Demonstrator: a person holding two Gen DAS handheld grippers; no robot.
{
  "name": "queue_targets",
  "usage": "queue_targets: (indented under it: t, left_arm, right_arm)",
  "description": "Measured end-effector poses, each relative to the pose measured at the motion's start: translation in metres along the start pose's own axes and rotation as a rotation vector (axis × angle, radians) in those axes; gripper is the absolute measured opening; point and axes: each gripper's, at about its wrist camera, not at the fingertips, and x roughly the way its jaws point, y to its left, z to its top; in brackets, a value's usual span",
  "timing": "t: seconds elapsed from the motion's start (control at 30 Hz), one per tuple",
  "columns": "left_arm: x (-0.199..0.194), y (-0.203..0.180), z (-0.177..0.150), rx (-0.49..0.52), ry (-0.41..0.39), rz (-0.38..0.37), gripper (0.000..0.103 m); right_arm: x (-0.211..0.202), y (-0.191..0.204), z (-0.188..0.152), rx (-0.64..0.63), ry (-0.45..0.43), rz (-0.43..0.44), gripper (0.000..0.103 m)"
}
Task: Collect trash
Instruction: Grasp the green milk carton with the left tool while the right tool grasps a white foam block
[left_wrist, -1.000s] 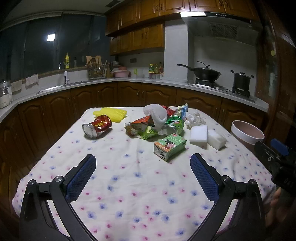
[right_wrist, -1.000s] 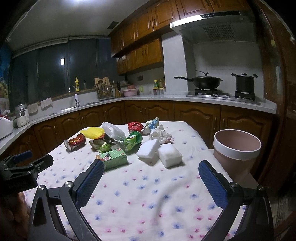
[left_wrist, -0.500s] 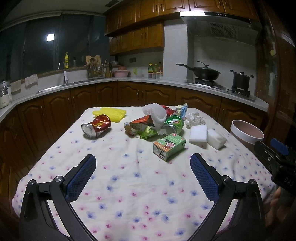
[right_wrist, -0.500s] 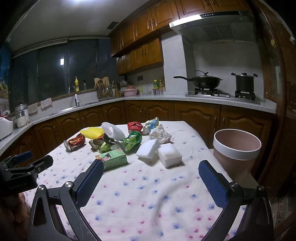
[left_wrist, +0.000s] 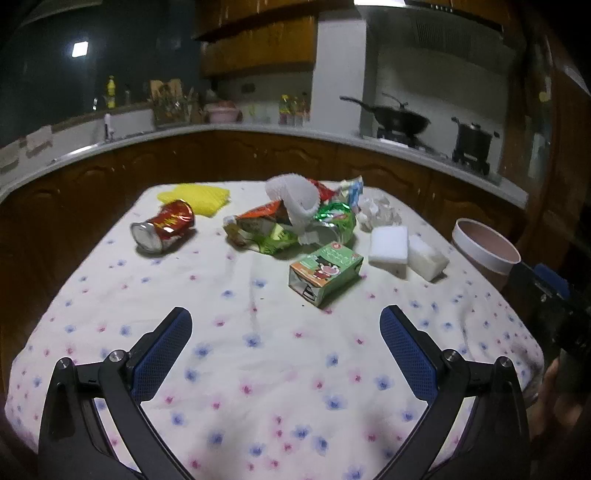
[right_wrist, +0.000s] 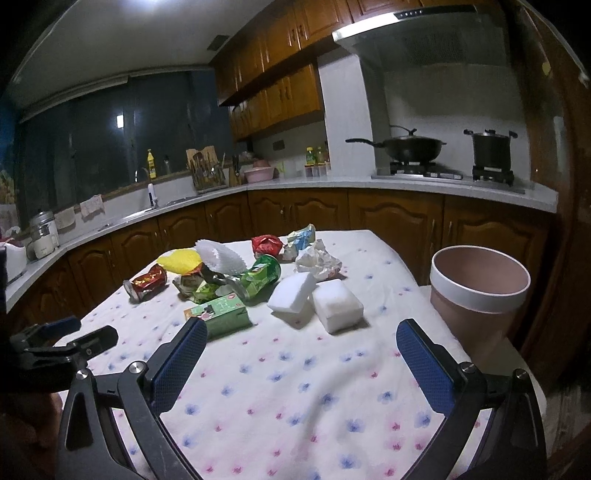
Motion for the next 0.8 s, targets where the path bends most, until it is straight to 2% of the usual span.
queue_targets:
  t: [0.2, 0.5, 0.63, 0.8]
  left_arm:
    - [0.032, -0.003, 0.011, 0.01, 0.081, -0.031, 0.103]
    - [0.081, -0.011, 0.034, 0.097, 0.183, -0.034, 0.103]
    - [0.109, -0.015, 0.042, 0.127, 0.231, -0.055, 0.103]
    - [0.135, -0.015, 0.047, 0.124, 0.272, -0.058, 0.101]
  right_arm:
    - [0.024, -0.009, 0.01, 0.007, 0.058, 0.012, 0.103]
    - [0.078, -0.025, 0.027, 0.006, 0.189, 0.041, 0.102]
    - [0.111, -0.031, 0.033, -0.017, 0.263, 0.04, 0.097]
    - [0.14, -0.041, 0.036, -0.039, 0.308, 0.03, 0.095]
